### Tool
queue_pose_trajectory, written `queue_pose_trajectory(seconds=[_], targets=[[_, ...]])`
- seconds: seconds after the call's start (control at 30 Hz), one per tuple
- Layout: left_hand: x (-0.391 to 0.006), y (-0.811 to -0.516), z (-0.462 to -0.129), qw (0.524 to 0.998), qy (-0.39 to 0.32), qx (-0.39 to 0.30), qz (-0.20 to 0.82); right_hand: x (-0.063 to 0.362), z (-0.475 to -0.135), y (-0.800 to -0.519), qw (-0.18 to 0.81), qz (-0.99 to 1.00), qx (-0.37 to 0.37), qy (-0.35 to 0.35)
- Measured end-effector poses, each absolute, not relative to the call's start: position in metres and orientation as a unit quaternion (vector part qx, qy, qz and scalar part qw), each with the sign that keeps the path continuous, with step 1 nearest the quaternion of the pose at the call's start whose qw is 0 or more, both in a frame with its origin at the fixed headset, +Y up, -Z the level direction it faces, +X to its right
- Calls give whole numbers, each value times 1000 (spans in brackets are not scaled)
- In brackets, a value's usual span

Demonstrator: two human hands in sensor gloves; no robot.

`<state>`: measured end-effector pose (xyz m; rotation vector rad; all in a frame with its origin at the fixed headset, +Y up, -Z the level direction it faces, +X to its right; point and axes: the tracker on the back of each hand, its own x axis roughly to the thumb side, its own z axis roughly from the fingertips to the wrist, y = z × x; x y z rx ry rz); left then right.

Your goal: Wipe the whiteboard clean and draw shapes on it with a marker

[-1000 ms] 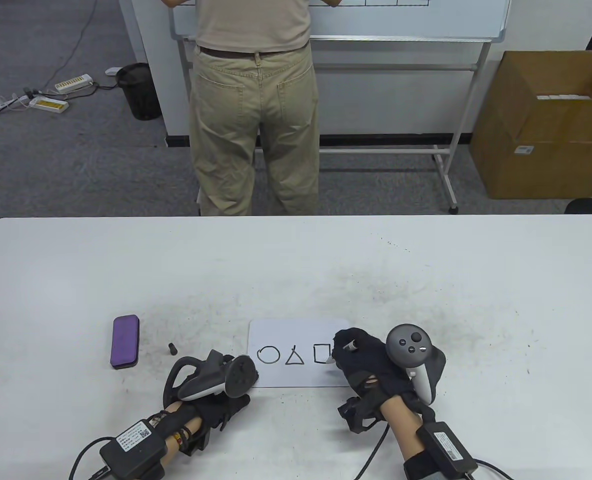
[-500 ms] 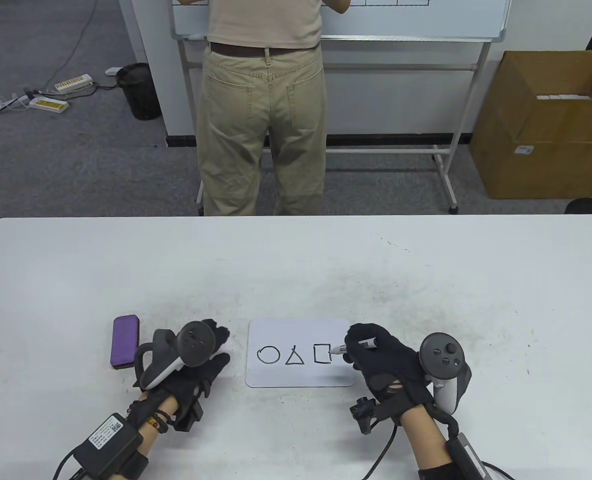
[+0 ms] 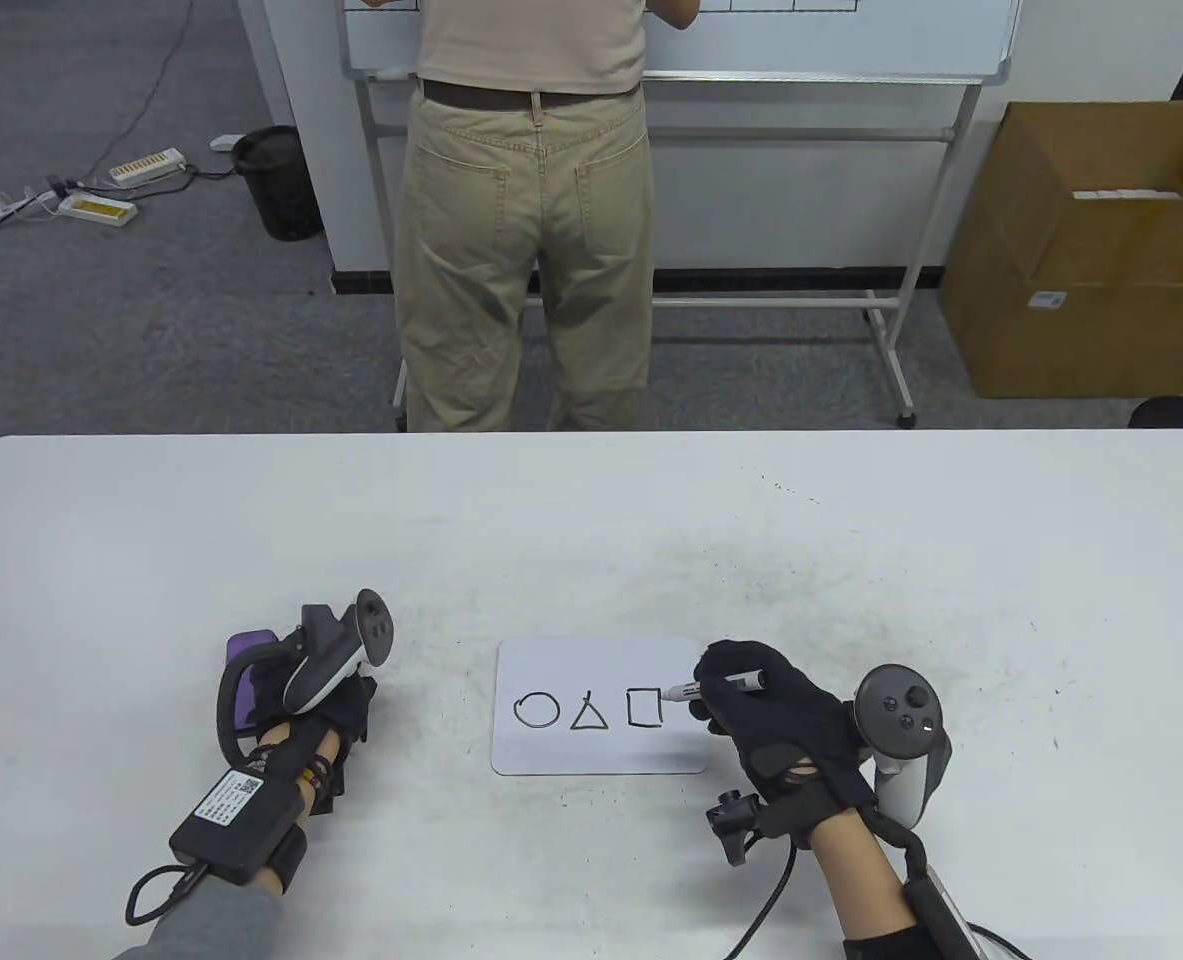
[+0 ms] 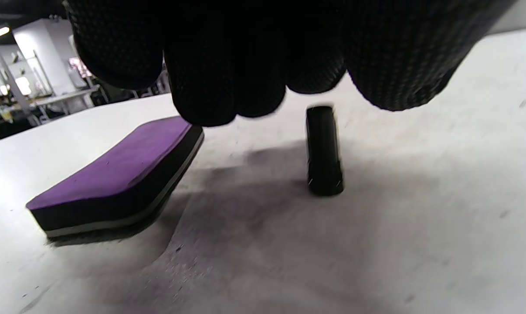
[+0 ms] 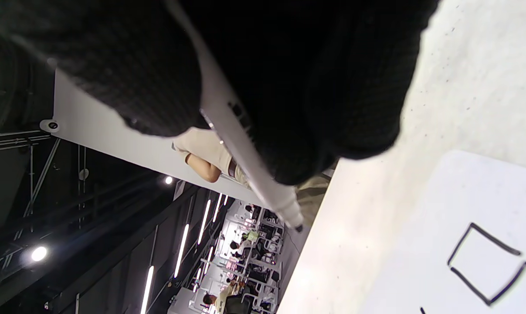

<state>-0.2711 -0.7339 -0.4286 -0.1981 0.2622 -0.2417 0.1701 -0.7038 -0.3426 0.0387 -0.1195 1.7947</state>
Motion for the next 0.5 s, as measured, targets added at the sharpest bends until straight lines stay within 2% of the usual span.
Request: queue_pose_trajectory(seconds=[0.23,0.4,0.5], targets=[[-266,-741,-430,976,124,-68,-166,169,-342,-703,622,781,18,-50],[-260,-717,-416,993,104,-20,-51,167,-340,-705,644,763,15,-49],[-254,-702,-405,992,114,-31,48,164,-338,-708,670,741,7,-53]])
